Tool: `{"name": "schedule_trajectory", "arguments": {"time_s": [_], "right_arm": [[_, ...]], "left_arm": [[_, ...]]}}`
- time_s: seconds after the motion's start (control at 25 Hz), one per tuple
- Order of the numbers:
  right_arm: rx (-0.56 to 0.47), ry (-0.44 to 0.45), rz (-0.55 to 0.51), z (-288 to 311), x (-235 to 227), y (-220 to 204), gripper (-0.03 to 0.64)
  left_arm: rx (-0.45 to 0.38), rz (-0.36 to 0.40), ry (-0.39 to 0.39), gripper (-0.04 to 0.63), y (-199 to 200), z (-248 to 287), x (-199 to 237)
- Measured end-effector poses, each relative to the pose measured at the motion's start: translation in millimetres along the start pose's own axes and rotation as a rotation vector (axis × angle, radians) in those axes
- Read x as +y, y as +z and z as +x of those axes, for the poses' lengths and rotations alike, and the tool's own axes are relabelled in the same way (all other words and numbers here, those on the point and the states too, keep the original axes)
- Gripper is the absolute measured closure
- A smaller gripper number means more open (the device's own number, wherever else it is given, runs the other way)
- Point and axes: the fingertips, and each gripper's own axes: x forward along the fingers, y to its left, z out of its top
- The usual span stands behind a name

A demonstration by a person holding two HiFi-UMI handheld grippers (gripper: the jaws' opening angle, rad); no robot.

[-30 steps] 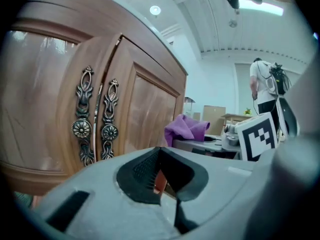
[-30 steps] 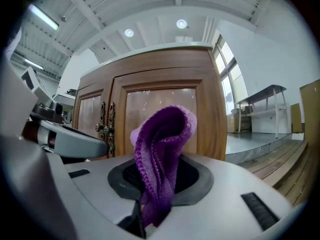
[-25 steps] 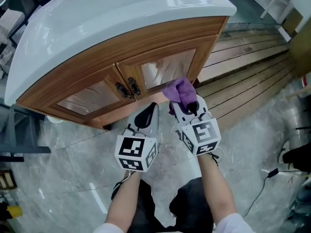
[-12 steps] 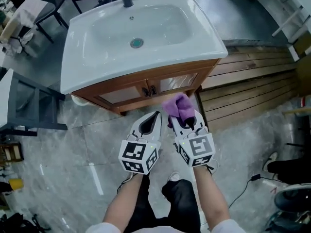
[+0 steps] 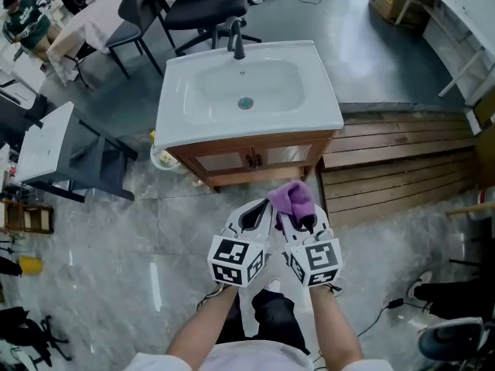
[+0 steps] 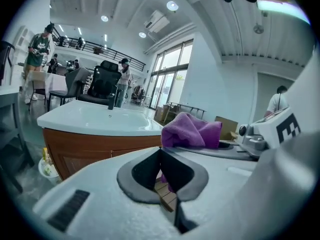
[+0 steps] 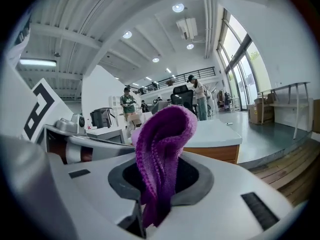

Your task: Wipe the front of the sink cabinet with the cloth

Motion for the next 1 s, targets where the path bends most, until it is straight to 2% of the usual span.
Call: {"name": "schedule_trajectory", "arguments": {"time_s": [0.28, 0.4, 0.52, 0.72, 1.0], "right_arm": [[-0.007, 0.066, 0.006, -44.6, 43.8, 30.0, 0.529], [-0.003, 0.08, 0.005, -55.9, 69.5, 38.9, 0.529], [-0.007, 0.078, 0.001, -65.7, 94.1, 42.5, 0.529], [-0.008, 0.077, -0.033, -81.8, 141.8, 48.1, 0.529], [-0.036, 0.029, -0.06, -108.3, 179.0, 59.0, 0.529]], "left_arm": [[-0.011, -0.032, 0.028, 0.589, 20.1, -57.8, -24.6], [-0.021, -0.005, 0.022, 0.589, 29.7, -87.7, -30.0], [-0.038, 0.03, 0.024, 0.589, 35.4, -116.1, -30.1], [-0.061, 0.047, 0.04, 0.589, 38.1, -166.4, -24.0], [-0.078, 0.07, 0.021, 0.589, 37.9, -211.4, -29.6]]}}
